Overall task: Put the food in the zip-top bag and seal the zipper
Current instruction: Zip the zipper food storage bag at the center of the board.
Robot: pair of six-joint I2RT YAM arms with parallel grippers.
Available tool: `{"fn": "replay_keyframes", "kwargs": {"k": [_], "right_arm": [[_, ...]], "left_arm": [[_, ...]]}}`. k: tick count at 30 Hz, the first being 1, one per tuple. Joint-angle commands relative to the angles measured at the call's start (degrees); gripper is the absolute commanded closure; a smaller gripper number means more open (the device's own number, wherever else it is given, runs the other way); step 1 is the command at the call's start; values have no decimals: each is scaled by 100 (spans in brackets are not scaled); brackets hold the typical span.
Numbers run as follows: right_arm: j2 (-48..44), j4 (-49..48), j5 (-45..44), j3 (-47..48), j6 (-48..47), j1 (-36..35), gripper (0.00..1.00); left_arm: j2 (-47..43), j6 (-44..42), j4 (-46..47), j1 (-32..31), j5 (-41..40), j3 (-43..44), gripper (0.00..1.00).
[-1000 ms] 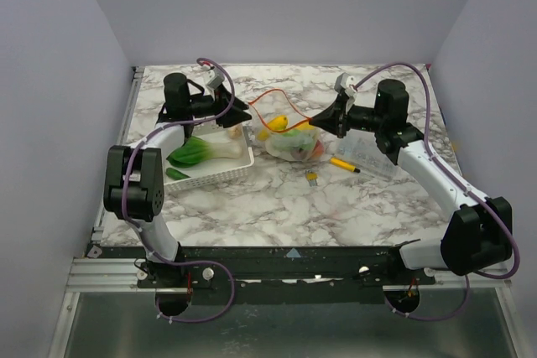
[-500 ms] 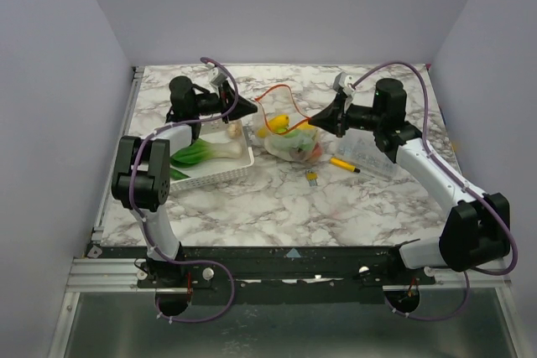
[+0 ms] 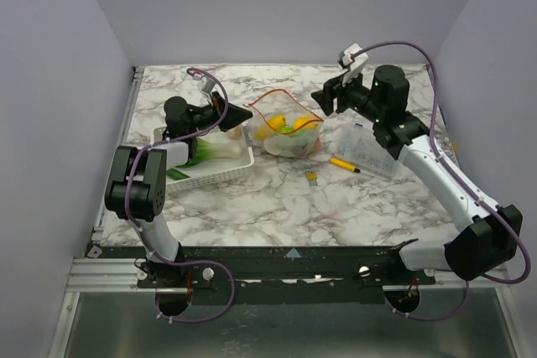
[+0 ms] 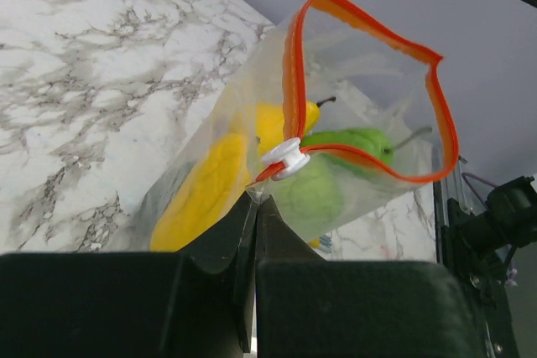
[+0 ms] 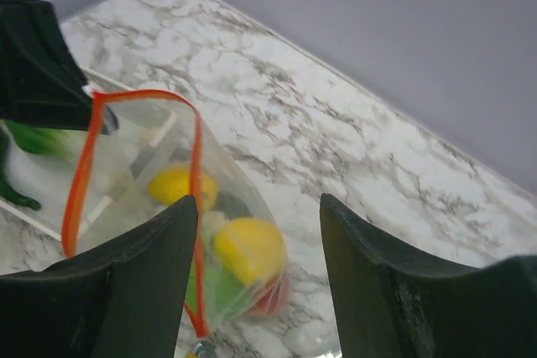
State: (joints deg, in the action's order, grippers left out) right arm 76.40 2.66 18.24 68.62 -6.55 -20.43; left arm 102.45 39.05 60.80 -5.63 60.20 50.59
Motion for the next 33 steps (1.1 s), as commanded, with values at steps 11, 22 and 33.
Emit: {"fn": "replay_keyframes", "kwargs": {"k": [11,22,33], "right_arm": [[1724,255,1137,1865,-2003,-1793,36],[2692,826,951,2511,-2845,-2142,43],[3153,1105,854,2964,-3194,-2179,73]], "left_arm": [[-483,457,447,-77,-413,-480,100],[-524,504,633,-82,-392,-550,100],[-606,451,610,-84,-321,-576,100]]}}
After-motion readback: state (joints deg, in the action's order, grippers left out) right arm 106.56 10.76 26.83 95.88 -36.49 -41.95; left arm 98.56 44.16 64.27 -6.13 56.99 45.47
